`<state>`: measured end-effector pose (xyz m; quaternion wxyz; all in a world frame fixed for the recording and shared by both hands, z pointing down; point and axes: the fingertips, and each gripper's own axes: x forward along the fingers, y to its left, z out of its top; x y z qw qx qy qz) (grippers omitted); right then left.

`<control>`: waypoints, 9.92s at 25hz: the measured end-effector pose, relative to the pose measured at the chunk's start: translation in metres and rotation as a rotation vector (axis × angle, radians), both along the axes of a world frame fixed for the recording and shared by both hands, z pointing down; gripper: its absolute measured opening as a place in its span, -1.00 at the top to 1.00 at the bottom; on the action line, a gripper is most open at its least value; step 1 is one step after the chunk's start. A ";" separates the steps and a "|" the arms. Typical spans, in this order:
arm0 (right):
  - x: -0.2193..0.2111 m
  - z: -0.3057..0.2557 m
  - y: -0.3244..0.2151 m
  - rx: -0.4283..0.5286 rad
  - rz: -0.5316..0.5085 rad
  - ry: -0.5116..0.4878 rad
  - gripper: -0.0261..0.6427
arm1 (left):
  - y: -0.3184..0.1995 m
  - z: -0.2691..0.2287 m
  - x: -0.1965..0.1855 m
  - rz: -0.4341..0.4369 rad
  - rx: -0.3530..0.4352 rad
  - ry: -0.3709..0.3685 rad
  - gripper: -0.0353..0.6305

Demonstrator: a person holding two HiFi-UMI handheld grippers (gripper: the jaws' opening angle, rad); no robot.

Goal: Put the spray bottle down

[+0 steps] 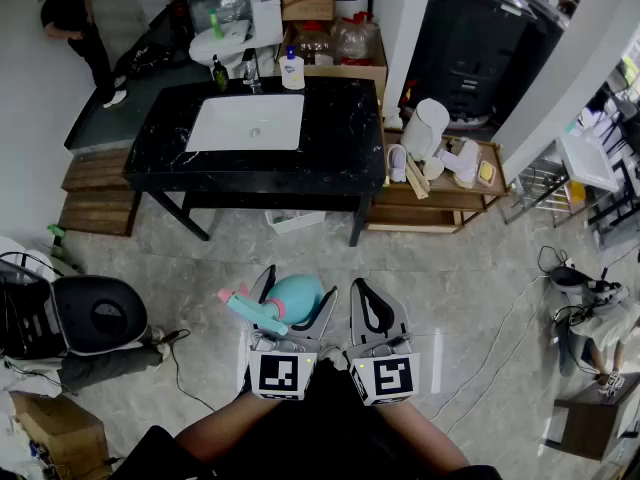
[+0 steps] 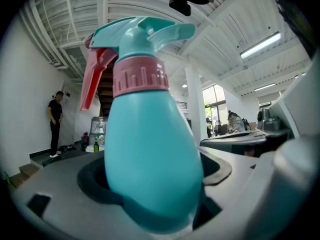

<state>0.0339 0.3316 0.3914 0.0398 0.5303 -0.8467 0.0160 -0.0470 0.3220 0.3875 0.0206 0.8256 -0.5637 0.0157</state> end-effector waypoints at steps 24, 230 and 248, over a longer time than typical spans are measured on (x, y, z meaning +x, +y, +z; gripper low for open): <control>0.048 0.013 0.003 -0.014 0.093 -0.098 0.88 | -0.008 0.009 -0.035 -0.088 0.002 -0.092 -0.41; -0.028 0.010 -0.410 -0.028 0.083 -0.038 0.88 | -0.405 0.012 -0.021 0.154 -0.042 0.032 0.85; -0.042 -0.013 -0.409 0.044 0.049 -0.028 0.88 | -0.398 0.000 -0.027 0.147 -0.019 0.034 0.85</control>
